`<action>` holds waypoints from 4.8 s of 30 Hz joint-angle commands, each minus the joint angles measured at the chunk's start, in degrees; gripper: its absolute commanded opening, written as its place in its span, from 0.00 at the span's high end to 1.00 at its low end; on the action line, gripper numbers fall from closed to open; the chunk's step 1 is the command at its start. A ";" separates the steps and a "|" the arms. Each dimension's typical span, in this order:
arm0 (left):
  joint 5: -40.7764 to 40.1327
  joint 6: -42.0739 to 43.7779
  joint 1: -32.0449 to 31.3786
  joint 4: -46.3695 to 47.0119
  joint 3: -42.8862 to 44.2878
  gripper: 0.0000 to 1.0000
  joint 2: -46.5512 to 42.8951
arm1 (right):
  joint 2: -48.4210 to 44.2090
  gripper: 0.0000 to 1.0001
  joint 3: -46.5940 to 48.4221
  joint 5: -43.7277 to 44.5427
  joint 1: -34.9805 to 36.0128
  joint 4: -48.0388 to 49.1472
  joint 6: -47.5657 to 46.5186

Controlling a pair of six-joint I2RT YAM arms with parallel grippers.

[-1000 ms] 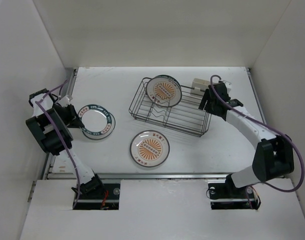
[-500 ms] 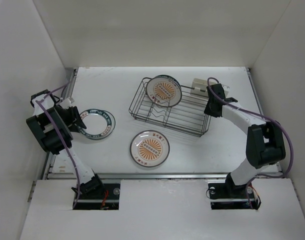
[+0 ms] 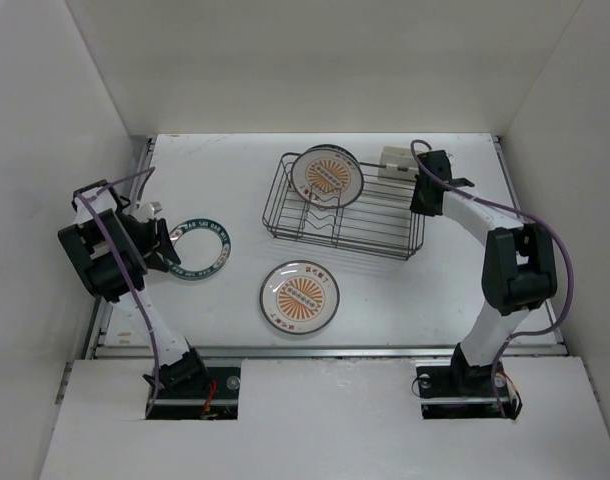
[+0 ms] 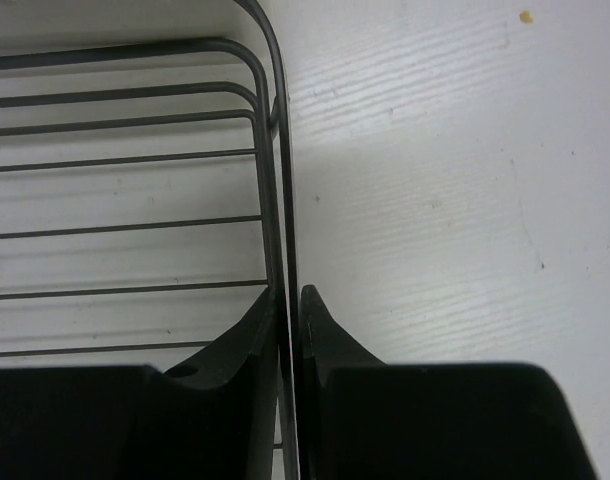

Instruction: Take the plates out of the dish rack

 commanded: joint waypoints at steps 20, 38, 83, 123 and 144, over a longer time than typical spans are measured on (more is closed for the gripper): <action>-3.26 -0.95 -0.65 9.80 -7.22 0.57 -12.60 | -13.79 0.24 5.46 -7.11 1.59 9.78 -14.77; -3.79 -2.00 -0.65 9.28 -6.69 0.56 -11.02 | 9.04 0.28 30.57 -34.84 9.34 6.20 -24.98; -4.04 -2.70 -19.87 1.99 11.92 0.40 -15.60 | -32.86 1.00 -1.64 -5.06 20.67 15.68 -6.63; -20.14 -36.36 -39.06 11.29 40.52 1.00 13.33 | -55.55 1.00 -17.75 -3.28 20.67 7.15 -0.02; -17.41 -36.90 -38.35 15.17 35.40 1.00 9.46 | -29.45 1.00 -27.60 -45.74 26.83 21.92 12.64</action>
